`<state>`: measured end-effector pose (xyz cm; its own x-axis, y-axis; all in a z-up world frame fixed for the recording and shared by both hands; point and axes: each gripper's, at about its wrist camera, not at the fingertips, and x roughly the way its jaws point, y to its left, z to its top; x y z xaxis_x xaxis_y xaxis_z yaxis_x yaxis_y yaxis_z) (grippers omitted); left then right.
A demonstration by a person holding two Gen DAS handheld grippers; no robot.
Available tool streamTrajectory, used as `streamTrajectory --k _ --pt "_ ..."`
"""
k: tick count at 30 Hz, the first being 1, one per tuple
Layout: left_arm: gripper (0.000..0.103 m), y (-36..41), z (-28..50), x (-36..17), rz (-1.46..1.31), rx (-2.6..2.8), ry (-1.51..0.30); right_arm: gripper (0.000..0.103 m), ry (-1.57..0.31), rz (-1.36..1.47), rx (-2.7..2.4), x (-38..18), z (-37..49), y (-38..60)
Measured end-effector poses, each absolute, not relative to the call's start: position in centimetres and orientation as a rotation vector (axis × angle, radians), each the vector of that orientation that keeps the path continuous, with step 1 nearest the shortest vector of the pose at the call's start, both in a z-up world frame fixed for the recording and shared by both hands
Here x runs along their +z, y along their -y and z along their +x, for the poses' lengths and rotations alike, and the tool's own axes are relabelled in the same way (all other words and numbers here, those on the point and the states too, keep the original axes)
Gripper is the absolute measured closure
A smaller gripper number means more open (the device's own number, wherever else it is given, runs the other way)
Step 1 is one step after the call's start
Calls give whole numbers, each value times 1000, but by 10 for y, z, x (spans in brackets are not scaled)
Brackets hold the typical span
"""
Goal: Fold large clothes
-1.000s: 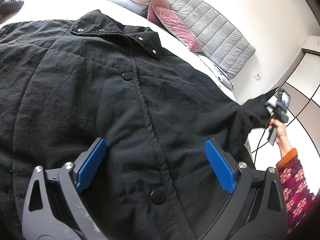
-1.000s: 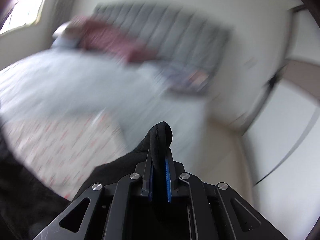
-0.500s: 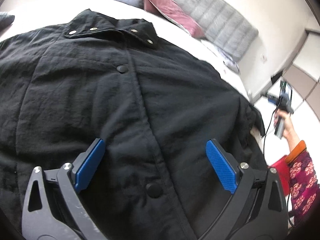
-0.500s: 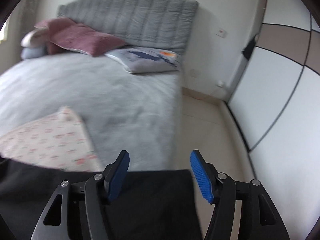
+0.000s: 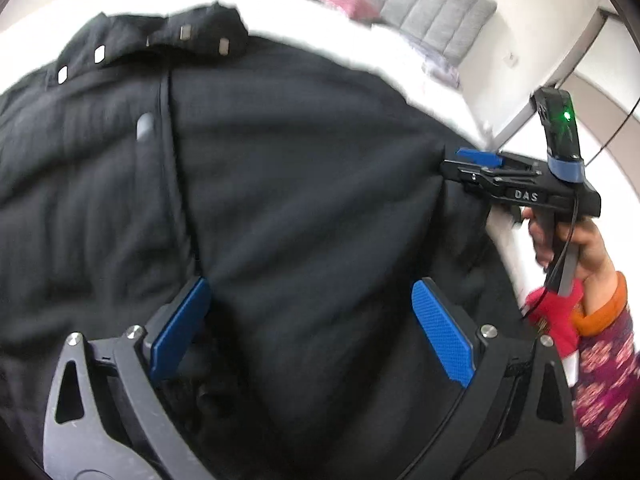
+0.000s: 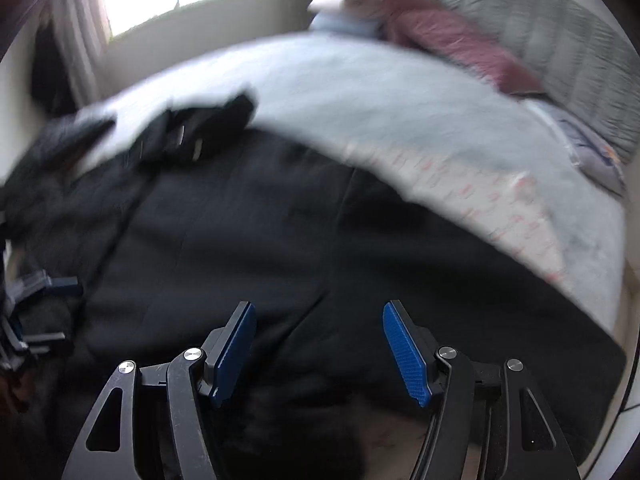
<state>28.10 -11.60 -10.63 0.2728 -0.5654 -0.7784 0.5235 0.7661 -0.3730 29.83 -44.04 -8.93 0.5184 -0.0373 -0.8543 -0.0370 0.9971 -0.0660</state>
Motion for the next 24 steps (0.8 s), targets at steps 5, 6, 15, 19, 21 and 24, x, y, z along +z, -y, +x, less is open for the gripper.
streamTrajectory --k 5,6,15,19,21,24 --pt "2 108 211 -105 329 -716 -955 30 -1056 206 -24 -107 240 487" --pt "2 104 200 -104 360 -732 -966 28 -1056 263 -15 -101 224 494" --pt "2 49 144 -80 317 -733 -988 28 -1115 458 132 -90 86 475" --pt "2 37 133 -73 253 -723 -1008 28 -1204 476 122 -124 42 463" --pt "2 33 128 -71 230 -716 -1017 36 -1197 459 148 -123 23 449" --pt "2 31 122 -67 232 -695 -1019 92 -1211 474 183 -110 12 438"
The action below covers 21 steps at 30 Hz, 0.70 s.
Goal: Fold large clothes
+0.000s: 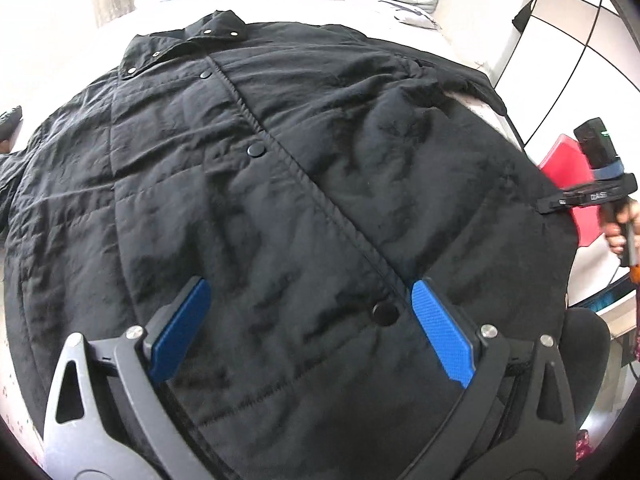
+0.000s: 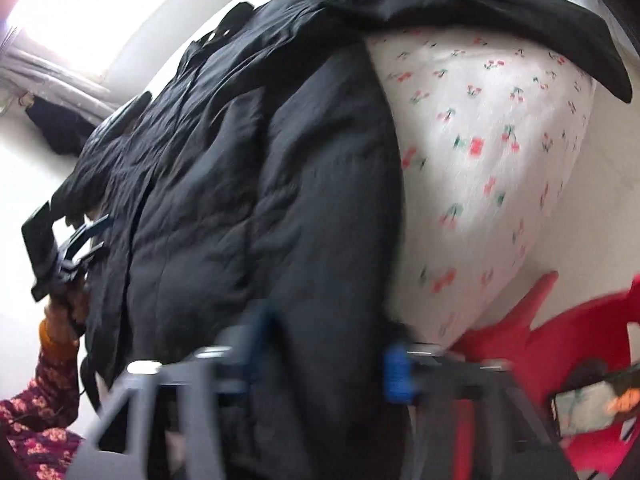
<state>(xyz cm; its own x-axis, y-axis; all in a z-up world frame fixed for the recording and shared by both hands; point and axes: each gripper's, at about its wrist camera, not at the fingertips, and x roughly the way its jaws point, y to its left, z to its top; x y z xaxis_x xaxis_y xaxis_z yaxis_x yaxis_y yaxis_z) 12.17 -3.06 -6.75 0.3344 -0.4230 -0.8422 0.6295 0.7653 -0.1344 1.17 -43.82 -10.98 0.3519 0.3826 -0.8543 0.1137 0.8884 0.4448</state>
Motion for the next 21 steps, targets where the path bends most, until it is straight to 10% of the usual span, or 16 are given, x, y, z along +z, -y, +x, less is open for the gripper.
streamTrajectory --k 4,9,21 --pt "2 27 114 -62 234 -697 -1000 94 -1076 406 275 -59 -17 415" --pt "2 24 115 -80 252 -675 -1076 91 -1380 503 79 -140 -23 449" --pt "2 9 162 -50 199 -599 -1003 30 -1052 208 -86 -41 61 407"
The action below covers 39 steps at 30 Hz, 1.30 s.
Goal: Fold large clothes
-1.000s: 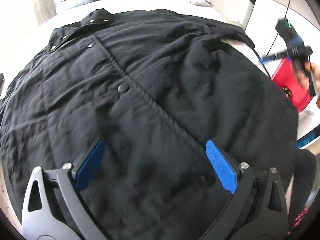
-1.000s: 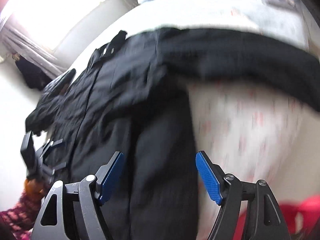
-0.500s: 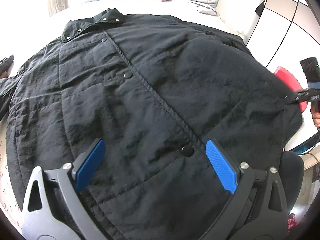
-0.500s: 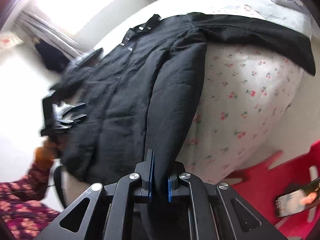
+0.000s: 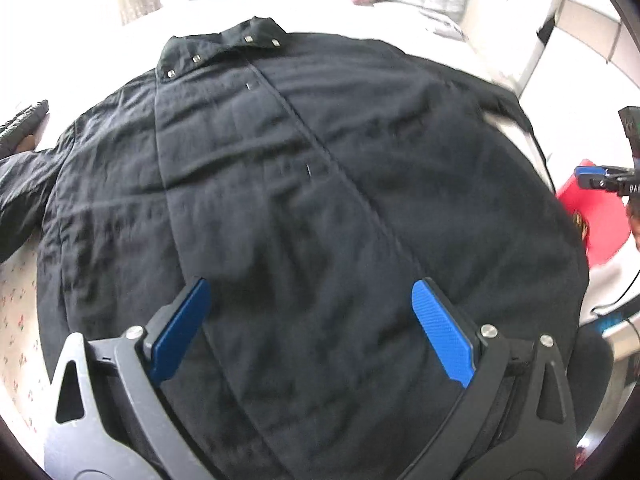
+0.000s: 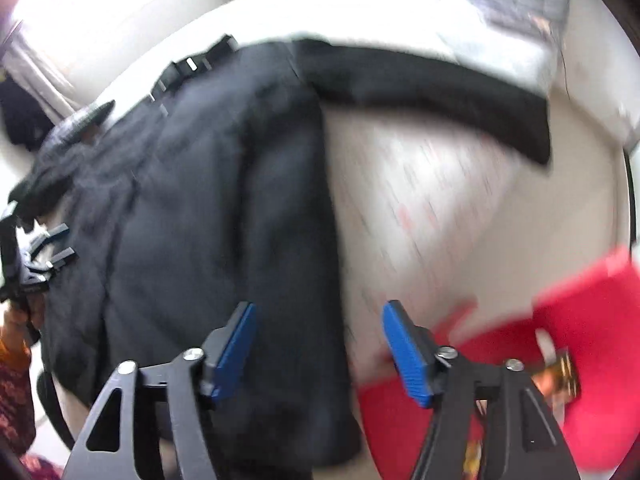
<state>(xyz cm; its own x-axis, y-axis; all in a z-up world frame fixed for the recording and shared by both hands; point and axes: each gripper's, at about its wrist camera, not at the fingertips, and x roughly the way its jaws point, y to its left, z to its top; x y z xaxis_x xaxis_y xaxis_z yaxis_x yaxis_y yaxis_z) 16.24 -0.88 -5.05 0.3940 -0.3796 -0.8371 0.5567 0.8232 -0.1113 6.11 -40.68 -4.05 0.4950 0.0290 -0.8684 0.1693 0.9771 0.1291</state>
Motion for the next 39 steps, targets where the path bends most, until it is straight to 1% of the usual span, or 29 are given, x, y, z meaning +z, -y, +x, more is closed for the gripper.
streamTrajectory --k 5,9,12,13,15,17,21,26,29,31,35,39 --pt "2 8 198 -59 130 -529 -1000 28 -941 180 -51 -54 135 354" --pt "2 -9 215 -77 133 -439 -1012 28 -919 103 -52 -85 183 326" --pt "2 -35 216 -99 160 -392 -1043 27 -971 80 -81 -122 195 339" --pt "2 -46 212 -108 176 -390 -1048 22 -989 114 -78 -132 193 350" --pt "2 -65 198 -109 173 -436 -1009 21 -932 206 -32 -141 178 370" --pt "2 -74 188 -105 191 -471 -1022 21 -931 247 -26 -139 159 387" --pt "2 -72 169 -101 329 -484 -1037 21 -979 171 -16 -137 128 396" --pt "2 -62 156 -80 416 -497 -1056 21 -1026 178 -34 -114 106 409" --pt "2 -51 151 -60 437 -496 -1006 20 -996 254 -53 -94 97 431" --pt "2 -41 149 -44 420 -502 -974 18 -959 340 -92 -87 93 456" --pt "2 -25 158 -26 308 -545 -958 17 -846 615 -176 -87 86 519" --pt "2 -4 177 -25 206 -563 -992 17 -731 885 -204 -97 89 576"
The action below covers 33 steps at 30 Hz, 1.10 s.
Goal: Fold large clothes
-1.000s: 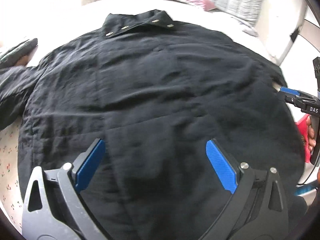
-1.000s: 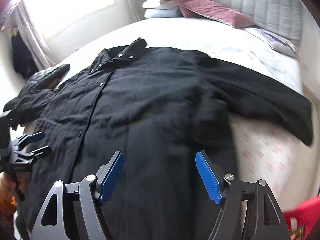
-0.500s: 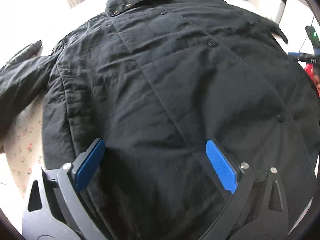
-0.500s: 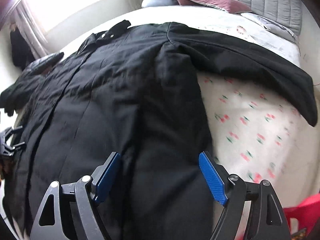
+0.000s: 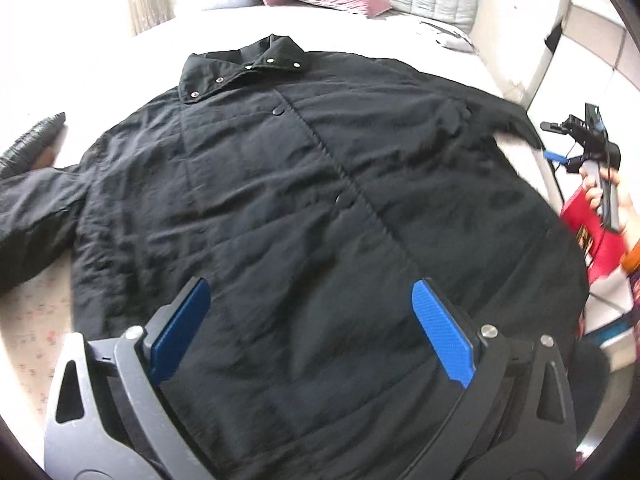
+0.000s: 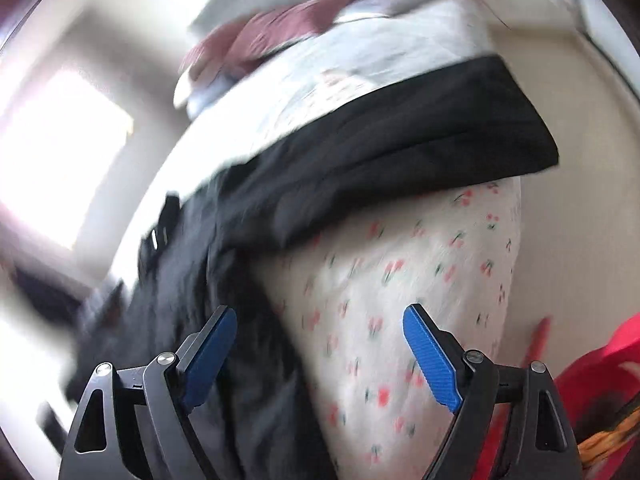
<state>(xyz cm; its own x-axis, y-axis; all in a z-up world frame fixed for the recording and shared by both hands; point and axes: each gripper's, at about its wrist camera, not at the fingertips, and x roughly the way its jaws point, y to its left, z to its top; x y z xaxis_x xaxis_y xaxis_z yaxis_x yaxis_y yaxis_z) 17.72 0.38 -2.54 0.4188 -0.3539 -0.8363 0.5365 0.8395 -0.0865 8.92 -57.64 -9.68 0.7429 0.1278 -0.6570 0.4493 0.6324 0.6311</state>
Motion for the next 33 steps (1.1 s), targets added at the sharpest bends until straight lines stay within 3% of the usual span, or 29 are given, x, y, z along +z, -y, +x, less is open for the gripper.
streamTrajectory --k 8,11,16,17,19,20,23,25,28,33 --pt "4 67 232 -33 85 -624 -1030 17 -623 1109 -275 -133 126 631" --pt "12 109 253 -36 80 -654 -1022 17 -571 1153 -297 -147 135 644" --pt "41 196 287 -56 64 -732 -1011 20 -466 1162 -333 -149 145 664" --pt "52 213 293 -62 46 -751 -1021 22 -457 1151 -353 -148 148 667" --pt "87 240 303 -73 2 -813 -1050 31 -445 1127 -400 -145 151 672" --pt "92 253 305 -79 -31 -843 -1053 34 -441 1116 -426 -143 152 674" --pt "93 279 301 -95 -152 -936 -1051 62 -422 1086 -503 -138 155 682" --pt "95 294 293 -112 -174 -966 -1069 85 -403 1061 -505 -129 158 685" --pt "97 301 290 -126 -160 -1005 -1078 92 -350 977 -479 -100 164 678" --pt "93 285 295 -111 -116 -1030 -1134 93 -283 771 -377 -21 175 637"
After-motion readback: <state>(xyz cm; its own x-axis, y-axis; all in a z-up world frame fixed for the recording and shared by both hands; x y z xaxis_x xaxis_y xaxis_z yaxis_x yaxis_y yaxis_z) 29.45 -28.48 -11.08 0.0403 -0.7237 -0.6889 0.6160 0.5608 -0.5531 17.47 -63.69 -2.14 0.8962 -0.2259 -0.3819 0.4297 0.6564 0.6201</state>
